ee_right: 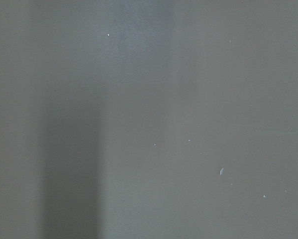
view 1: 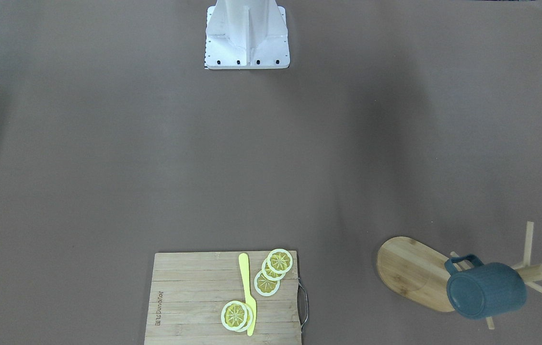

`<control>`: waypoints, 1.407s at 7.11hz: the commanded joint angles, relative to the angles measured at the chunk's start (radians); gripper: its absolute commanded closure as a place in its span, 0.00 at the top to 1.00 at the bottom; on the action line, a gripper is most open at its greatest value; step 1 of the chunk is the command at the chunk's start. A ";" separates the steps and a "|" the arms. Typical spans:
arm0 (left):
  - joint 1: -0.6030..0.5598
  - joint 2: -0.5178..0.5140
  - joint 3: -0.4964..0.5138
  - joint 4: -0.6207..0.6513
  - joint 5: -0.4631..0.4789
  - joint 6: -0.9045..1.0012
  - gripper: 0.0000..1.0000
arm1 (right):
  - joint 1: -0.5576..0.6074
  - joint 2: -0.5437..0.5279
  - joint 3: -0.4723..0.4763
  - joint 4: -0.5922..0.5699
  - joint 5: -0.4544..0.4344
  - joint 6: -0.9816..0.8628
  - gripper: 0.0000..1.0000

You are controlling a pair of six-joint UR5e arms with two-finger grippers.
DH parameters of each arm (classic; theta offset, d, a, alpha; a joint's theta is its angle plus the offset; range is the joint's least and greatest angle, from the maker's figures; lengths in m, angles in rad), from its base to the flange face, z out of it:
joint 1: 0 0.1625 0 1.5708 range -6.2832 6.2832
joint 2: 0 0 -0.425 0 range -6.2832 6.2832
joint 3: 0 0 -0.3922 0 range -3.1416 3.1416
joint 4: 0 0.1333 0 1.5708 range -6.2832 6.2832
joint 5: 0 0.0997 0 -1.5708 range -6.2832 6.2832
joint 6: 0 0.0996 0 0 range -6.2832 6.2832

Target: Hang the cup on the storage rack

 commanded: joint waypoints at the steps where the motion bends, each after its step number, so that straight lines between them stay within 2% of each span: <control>1: 0.019 0.090 0.059 -0.181 -0.001 0.011 0.98 | 0.002 -0.010 0.004 0.002 0.022 -0.008 1.00; 2: 0.019 0.040 0.118 -0.223 -0.001 0.024 0.98 | 0.004 -0.011 -0.005 0.002 0.072 -0.010 1.00; 3: 0.057 0.042 0.124 -0.220 0.000 0.024 0.98 | 0.004 -0.011 -0.001 0.005 0.079 -0.010 1.00; 6: 0.071 0.039 0.078 -0.221 -0.004 0.025 0.98 | 0.006 -0.004 -0.002 0.005 0.036 -0.012 1.00; 10: 0.077 0.039 0.082 -0.224 -0.003 0.025 0.98 | 0.006 -0.013 -0.004 0.006 0.045 -0.012 1.00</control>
